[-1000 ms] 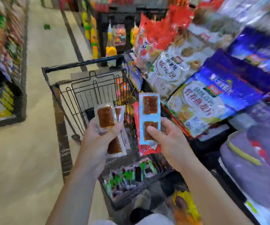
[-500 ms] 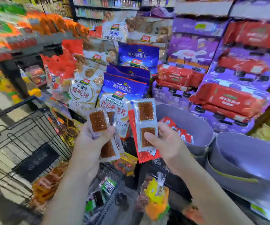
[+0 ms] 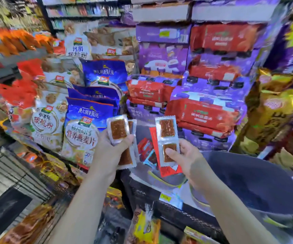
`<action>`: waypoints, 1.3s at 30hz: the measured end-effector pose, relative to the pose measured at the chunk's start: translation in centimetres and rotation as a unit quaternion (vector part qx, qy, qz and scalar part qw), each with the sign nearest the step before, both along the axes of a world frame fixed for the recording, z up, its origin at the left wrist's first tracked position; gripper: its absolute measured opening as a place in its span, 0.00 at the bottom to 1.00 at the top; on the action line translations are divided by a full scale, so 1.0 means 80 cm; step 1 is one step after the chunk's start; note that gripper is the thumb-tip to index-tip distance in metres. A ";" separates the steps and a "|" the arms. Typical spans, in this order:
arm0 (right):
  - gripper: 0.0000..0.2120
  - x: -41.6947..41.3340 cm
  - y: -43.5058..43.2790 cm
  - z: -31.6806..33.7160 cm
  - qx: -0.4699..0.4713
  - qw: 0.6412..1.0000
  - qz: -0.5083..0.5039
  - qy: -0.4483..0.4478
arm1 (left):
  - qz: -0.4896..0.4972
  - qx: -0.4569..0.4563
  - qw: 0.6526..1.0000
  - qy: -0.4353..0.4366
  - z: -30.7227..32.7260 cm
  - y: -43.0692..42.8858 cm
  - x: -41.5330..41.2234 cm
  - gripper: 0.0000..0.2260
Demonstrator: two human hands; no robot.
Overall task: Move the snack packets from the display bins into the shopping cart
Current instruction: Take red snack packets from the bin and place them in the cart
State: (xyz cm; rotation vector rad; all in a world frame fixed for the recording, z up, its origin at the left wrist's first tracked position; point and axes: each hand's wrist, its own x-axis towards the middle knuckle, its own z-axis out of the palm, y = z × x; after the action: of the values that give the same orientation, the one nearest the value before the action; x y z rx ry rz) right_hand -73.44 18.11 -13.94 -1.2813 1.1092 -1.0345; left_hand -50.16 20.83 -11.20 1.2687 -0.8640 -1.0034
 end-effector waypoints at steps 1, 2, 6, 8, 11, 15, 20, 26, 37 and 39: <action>0.07 -0.002 -0.009 -0.004 0.004 1.000 -0.009 0.007 | -0.002 0.010 1.000 -0.009 -0.002 -0.013 -0.001 0.20; 0.07 -0.003 -0.018 -0.008 0.012 1.000 -0.018 0.013 | -0.010 0.020 1.000 -0.016 -0.006 -0.026 -0.003 0.22; 0.06 0.005 -0.057 -0.030 0.053 0.997 -0.034 0.039 | -0.057 0.065 0.996 -0.036 -0.032 -0.081 -0.002 0.11; 0.07 0.013 -0.074 -0.043 0.082 0.994 -0.035 0.070 | -0.078 0.097 0.991 -0.050 -0.049 -0.108 0.001 0.10; 0.08 0.025 -0.097 -0.065 0.138 0.981 -0.043 0.130 | -0.115 0.151 0.980 -0.062 -0.075 -0.143 0.006 0.13; 0.07 0.039 -0.119 -0.086 0.218 0.959 -0.040 0.179 | -0.179 0.196 0.954 -0.143 -0.104 -0.176 0.010 0.07; 0.10 0.056 -0.134 -0.104 0.261 0.929 -0.030 0.259 | -0.243 0.236 0.903 -0.262 -0.129 -0.203 0.012 0.08; 0.16 0.059 -0.146 -0.117 0.265 0.889 0.024 0.372 | -0.309 0.292 0.797 -0.429 -0.148 -0.224 0.010 0.07; 0.08 0.048 -0.135 -0.112 0.175 0.839 0.070 0.511 | -0.288 0.277 0.665 -0.631 -0.128 -0.208 0.001 0.28; 0.13 0.048 -0.127 -0.101 0.125 0.821 0.069 0.552 | -0.267 0.251 0.654 -0.662 -0.116 -0.197 -0.001 0.26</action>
State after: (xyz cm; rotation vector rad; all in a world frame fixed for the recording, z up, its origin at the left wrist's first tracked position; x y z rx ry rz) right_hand -69.64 7.98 -22.05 -1.7320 1.8781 0.0969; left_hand -50.25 5.08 -20.44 2.3548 -2.3071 -0.5950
